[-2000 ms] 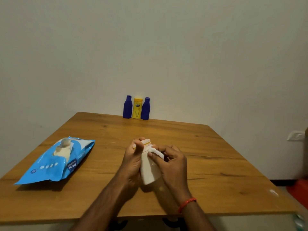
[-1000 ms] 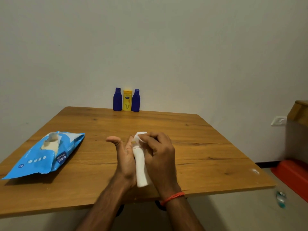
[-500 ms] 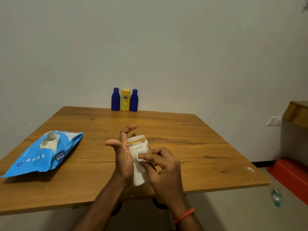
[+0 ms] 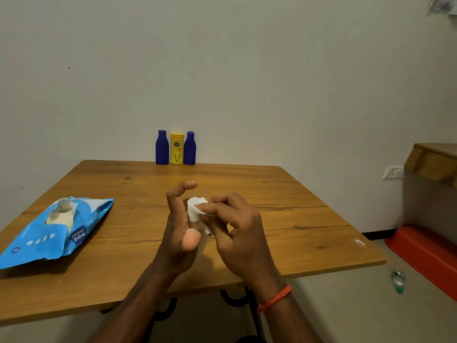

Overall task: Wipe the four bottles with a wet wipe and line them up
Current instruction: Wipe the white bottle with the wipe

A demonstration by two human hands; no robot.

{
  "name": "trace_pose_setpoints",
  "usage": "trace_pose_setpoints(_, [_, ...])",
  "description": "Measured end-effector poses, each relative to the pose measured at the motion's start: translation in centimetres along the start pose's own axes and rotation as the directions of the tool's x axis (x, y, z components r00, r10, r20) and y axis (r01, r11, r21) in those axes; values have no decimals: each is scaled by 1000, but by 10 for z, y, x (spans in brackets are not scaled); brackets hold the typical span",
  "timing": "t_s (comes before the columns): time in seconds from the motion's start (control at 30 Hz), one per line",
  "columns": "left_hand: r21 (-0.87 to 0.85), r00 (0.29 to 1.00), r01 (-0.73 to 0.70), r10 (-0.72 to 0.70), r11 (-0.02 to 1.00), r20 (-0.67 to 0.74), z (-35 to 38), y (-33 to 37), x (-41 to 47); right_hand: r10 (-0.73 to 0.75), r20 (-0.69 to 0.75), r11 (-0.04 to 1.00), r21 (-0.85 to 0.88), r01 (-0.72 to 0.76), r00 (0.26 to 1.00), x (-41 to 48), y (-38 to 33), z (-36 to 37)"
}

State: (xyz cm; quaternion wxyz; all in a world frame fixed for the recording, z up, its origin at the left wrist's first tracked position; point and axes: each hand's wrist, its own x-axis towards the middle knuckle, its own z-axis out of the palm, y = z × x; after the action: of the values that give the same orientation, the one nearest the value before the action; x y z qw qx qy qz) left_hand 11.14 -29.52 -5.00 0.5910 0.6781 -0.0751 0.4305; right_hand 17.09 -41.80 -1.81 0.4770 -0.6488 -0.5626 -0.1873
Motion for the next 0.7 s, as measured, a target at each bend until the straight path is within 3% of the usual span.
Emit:
trace_pose_setpoints(0.1, [-22, 998, -59, 60, 998, 36, -2, 0, 4, 123, 28, 987, -108, -119, 992, 8, 7, -10])
trace_pose_setpoints(0.17, [-17, 996, -76, 76, 997, 52, 0, 1, 5, 127, 19, 971, -209, -120, 992, 9, 10, -14])
trace_pose_setpoints(0.27, [-57, 997, -50, 53, 997, 60, 5, 4, 5, 12, 6, 961, -278, -10, 1000, 5, -2, -13])
trace_pose_setpoints(0.4, [-91, 995, -93, 97, 991, 39, 6, 5, 5, -176, 115, 952, -231, 199, 978, -3, -19, -8])
trace_pose_setpoints(0.47, [-76, 997, -76, 78, 994, 24, 4, 4, 5, -164, 71, 968, -180, 174, 984, -4, -7, -12])
trace_pose_setpoints(0.6, [-110, 1000, 22, -21, 994, 10, 10, 5, 2, 4, -97, 986, -167, -20, 995, -2, 12, -16])
trace_pose_setpoints(0.7, [-129, 997, 71, -69, 989, 22, 14, 5, 3, -32, -145, 988, -156, 9, 989, -7, -2, -7])
